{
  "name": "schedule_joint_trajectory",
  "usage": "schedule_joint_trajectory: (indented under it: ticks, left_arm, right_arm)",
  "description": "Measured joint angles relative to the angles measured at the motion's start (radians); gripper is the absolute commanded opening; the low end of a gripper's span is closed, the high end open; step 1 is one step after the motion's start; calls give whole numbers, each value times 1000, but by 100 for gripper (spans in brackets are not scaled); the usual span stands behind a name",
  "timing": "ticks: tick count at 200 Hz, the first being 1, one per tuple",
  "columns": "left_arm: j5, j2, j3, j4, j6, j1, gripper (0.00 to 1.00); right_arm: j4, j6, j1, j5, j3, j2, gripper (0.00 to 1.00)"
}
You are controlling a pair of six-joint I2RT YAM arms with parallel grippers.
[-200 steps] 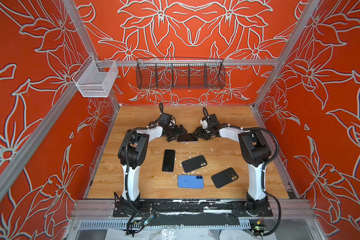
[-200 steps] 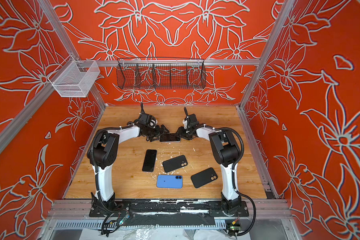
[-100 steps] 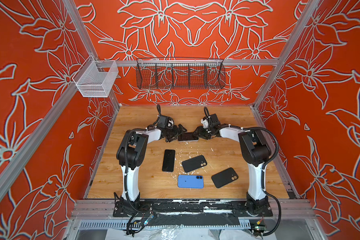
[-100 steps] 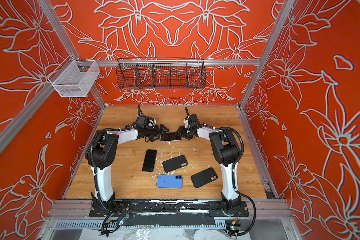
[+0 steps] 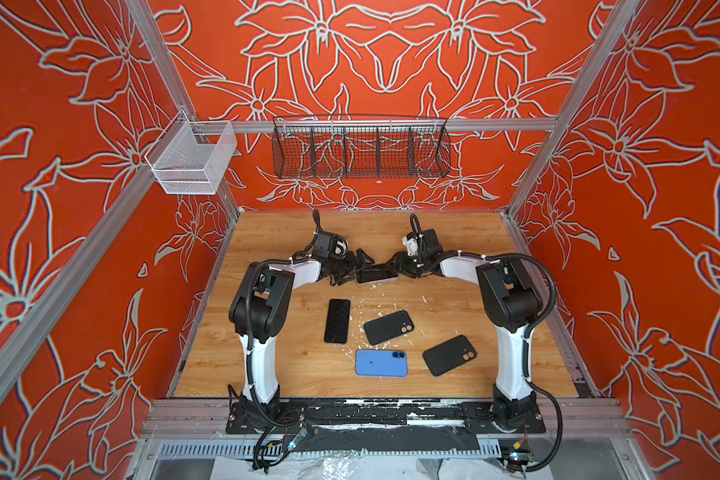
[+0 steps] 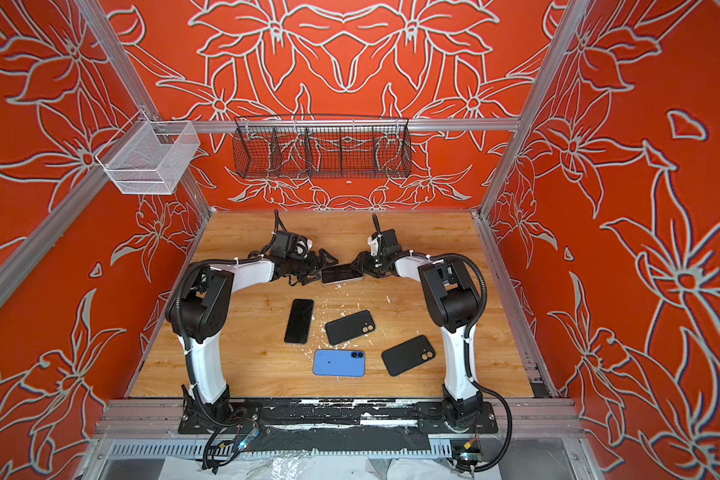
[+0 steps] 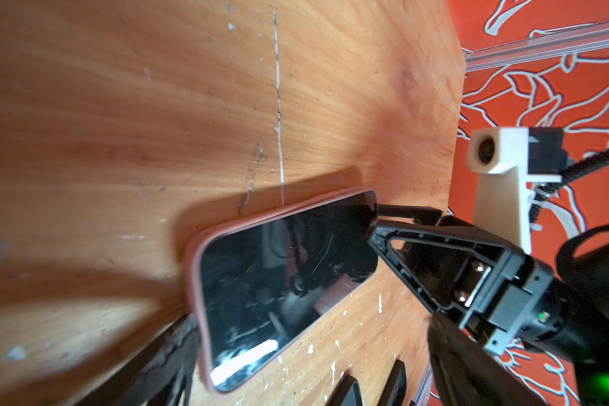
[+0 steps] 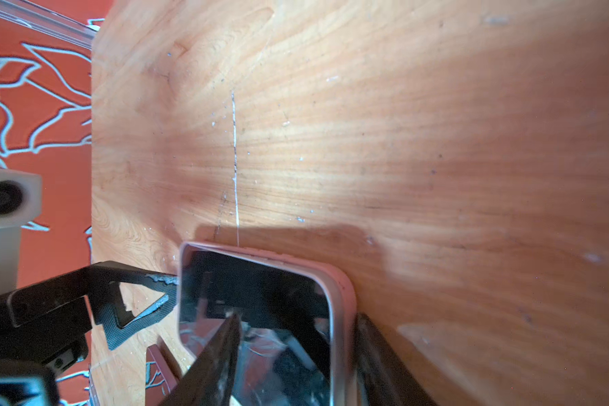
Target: Put the phone into the phone case
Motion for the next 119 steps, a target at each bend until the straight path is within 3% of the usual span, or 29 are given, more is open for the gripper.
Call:
schedule_joint_trajectory:
  ticks: [119]
  left_arm:
    - [-1,0,-14,12,-2,0,99]
  right_arm:
    - [160,29,-19,-72,-79,-5,54]
